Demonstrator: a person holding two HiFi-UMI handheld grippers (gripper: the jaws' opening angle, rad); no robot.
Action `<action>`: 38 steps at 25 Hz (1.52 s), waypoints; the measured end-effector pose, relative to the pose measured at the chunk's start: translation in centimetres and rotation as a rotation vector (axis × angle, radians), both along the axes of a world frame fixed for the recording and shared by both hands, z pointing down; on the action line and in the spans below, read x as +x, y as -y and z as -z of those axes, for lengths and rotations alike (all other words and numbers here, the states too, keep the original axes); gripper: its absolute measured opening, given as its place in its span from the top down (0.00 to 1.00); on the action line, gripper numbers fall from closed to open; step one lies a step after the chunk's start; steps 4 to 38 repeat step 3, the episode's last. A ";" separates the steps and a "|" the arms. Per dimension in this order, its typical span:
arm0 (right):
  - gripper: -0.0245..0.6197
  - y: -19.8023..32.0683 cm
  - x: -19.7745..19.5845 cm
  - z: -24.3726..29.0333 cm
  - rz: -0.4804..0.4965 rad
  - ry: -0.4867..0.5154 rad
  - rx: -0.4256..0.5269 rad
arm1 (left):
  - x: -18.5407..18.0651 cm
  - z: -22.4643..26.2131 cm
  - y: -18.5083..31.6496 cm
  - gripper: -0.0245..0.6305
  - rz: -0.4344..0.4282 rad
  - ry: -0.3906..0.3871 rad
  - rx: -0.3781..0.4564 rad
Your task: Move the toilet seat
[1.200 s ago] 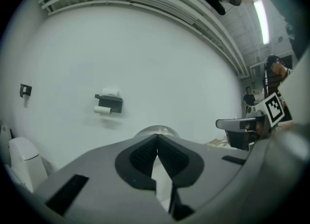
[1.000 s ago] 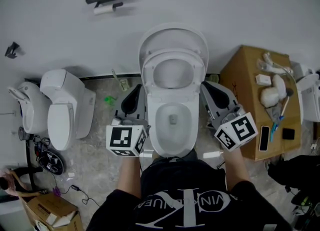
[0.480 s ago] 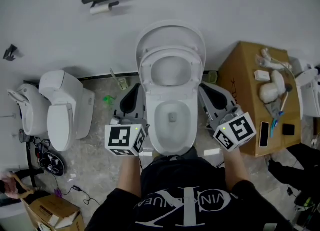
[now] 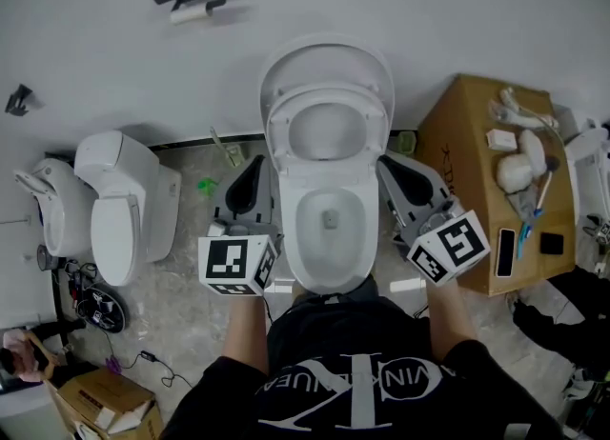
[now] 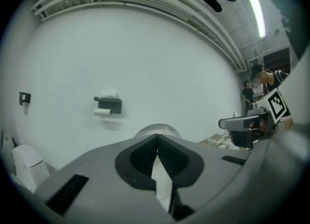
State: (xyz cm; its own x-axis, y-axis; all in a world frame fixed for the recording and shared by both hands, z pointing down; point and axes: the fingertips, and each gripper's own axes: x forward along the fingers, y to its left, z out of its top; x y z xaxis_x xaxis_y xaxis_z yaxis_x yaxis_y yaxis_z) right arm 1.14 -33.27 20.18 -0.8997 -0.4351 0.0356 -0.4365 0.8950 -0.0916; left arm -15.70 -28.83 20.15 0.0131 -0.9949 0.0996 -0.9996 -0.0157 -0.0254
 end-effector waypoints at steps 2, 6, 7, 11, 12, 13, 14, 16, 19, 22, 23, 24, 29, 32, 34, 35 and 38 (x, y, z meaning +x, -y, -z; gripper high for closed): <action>0.95 0.0 -0.2 -0.2 0.006 -0.001 -0.003 | 0.0 -0.1 0.0 0.96 0.001 0.000 -0.003; 0.95 0.0 -0.3 -0.2 0.009 -0.001 -0.005 | 0.0 -0.2 0.0 0.96 0.001 -0.001 -0.004; 0.95 0.0 -0.3 -0.2 0.009 -0.001 -0.005 | 0.0 -0.2 0.0 0.96 0.001 -0.001 -0.004; 0.95 0.0 -0.3 -0.2 0.009 -0.001 -0.005 | 0.0 -0.2 0.0 0.96 0.001 -0.001 -0.004; 0.95 0.0 -0.3 -0.2 0.009 -0.001 -0.005 | 0.0 -0.2 0.0 0.96 0.001 -0.001 -0.004; 0.95 0.0 -0.3 -0.2 0.009 -0.001 -0.005 | 0.0 -0.2 0.0 0.96 0.001 -0.001 -0.004; 0.95 0.0 -0.3 -0.2 0.009 -0.001 -0.005 | 0.0 -0.2 0.0 0.96 0.001 -0.001 -0.004; 0.95 0.0 -0.3 -0.2 0.009 -0.001 -0.005 | 0.0 -0.2 0.0 0.96 0.001 -0.001 -0.004; 0.95 0.0 -0.3 -0.2 0.009 -0.001 -0.005 | 0.0 -0.2 0.0 0.96 0.001 -0.001 -0.004; 0.95 0.0 -0.3 -0.2 0.009 -0.001 -0.005 | 0.0 -0.2 0.0 0.96 0.001 -0.001 -0.004; 0.95 0.0 -0.3 -0.2 0.009 -0.001 -0.005 | 0.0 -0.2 0.0 0.96 0.001 -0.001 -0.004; 0.95 0.0 -0.3 -0.2 0.009 -0.001 -0.005 | 0.0 -0.2 0.0 0.96 0.001 -0.001 -0.004; 0.95 0.0 -0.3 -0.2 0.009 -0.001 -0.005 | 0.0 -0.2 0.0 0.96 0.001 -0.001 -0.004; 0.95 0.0 -0.3 -0.2 0.009 -0.001 -0.005 | 0.0 -0.2 0.0 0.96 0.001 -0.001 -0.004; 0.95 0.0 -0.3 -0.2 0.009 -0.001 -0.005 | 0.0 -0.2 0.0 0.96 0.001 -0.001 -0.004; 0.95 0.0 -0.3 -0.2 0.009 -0.001 -0.005 | 0.0 -0.2 0.0 0.96 0.001 -0.001 -0.004; 0.95 0.0 -0.3 -0.2 0.009 -0.001 -0.005 | 0.0 -0.2 0.0 0.96 0.001 -0.001 -0.004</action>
